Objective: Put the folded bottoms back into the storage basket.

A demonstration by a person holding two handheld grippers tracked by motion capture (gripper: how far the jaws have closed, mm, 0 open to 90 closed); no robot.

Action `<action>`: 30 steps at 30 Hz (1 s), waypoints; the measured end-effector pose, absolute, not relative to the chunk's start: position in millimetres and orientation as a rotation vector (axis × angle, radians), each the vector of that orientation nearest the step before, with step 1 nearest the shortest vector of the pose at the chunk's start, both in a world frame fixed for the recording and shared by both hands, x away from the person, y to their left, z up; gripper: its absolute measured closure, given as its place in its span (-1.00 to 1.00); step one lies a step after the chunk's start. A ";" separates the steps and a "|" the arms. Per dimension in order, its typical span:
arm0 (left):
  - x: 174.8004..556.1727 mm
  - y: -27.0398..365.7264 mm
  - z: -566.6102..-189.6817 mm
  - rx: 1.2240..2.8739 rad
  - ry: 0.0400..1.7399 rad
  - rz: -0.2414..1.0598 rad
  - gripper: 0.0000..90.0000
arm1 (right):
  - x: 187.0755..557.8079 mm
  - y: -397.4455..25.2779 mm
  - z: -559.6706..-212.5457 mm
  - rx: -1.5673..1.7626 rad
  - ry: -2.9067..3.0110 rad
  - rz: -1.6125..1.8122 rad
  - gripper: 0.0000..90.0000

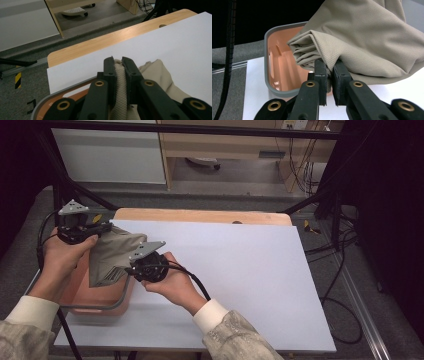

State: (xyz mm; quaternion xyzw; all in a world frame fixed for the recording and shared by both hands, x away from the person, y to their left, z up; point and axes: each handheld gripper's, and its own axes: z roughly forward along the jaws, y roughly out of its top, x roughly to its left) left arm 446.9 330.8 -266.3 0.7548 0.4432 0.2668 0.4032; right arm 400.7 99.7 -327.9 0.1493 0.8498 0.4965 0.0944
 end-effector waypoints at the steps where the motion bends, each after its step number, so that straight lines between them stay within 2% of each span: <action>1: 446.8 332.0 -266.2 1.907 1.122 0.675 0.84 | 400.8 101.0 -328.3 0.442 2.521 1.477 0.86; 30: 444.3 356.6 -268.3 1.890 1.173 0.687 0.84 | 405.3 130.7 -338.7 0.418 2.524 1.508 0.86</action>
